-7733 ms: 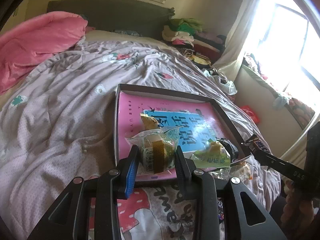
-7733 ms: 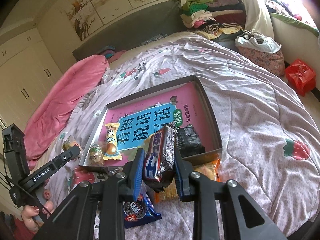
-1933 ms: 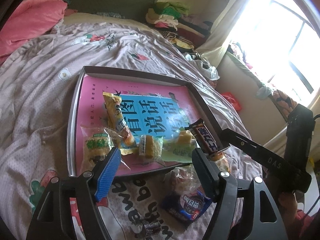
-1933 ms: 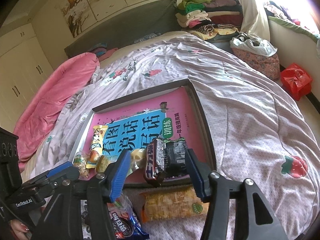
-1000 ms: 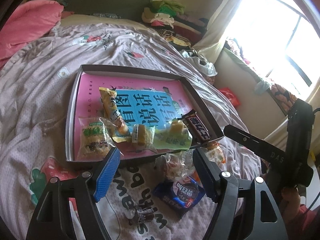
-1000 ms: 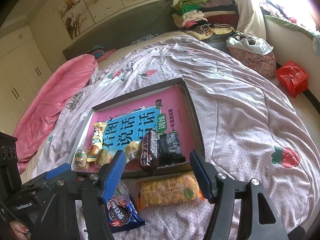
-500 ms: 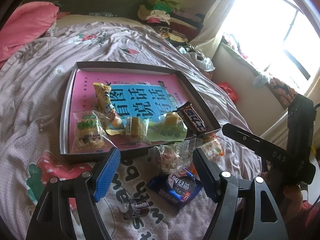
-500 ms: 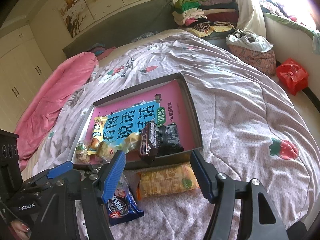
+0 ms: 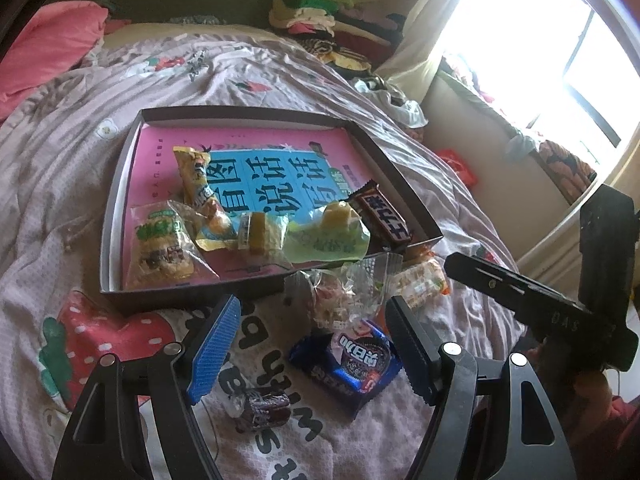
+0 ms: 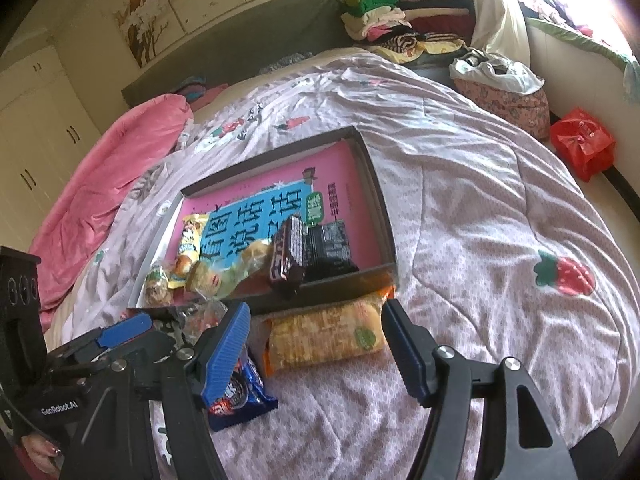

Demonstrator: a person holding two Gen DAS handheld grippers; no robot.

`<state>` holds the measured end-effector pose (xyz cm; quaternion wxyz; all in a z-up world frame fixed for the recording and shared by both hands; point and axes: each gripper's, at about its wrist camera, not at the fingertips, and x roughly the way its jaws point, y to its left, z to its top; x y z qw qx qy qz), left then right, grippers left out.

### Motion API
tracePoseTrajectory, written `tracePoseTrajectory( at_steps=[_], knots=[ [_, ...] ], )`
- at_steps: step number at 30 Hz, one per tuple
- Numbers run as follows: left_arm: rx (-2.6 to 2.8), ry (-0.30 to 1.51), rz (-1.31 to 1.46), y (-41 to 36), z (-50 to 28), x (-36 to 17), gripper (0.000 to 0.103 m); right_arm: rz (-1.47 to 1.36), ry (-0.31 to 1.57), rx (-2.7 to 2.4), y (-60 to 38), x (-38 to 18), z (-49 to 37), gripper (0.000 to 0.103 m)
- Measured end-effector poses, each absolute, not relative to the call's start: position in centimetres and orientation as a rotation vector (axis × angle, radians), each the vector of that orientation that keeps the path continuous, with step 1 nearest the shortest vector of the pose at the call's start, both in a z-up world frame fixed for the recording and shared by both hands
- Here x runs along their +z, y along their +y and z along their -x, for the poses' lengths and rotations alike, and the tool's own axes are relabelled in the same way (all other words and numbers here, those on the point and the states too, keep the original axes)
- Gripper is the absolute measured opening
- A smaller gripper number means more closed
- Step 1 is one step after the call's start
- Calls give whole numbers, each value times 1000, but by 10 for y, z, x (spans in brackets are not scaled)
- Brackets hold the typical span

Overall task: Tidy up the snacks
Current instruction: 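Withdraw both open tools from the tray toward the snacks on the bed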

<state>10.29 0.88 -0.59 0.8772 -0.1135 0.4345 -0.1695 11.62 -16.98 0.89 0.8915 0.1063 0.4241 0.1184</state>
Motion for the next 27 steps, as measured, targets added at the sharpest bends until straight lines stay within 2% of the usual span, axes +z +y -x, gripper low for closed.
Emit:
tracePoseTrajectory(
  at_steps=[18, 27],
  knots=[
    [-350, 942, 218, 2, -105, -22, 76, -332, 1017, 246, -172, -36, -118, 68],
    [-352, 953, 218, -1, -110, -29, 76, -425, 1018, 231, -180, -45, -132, 68]
  ],
)
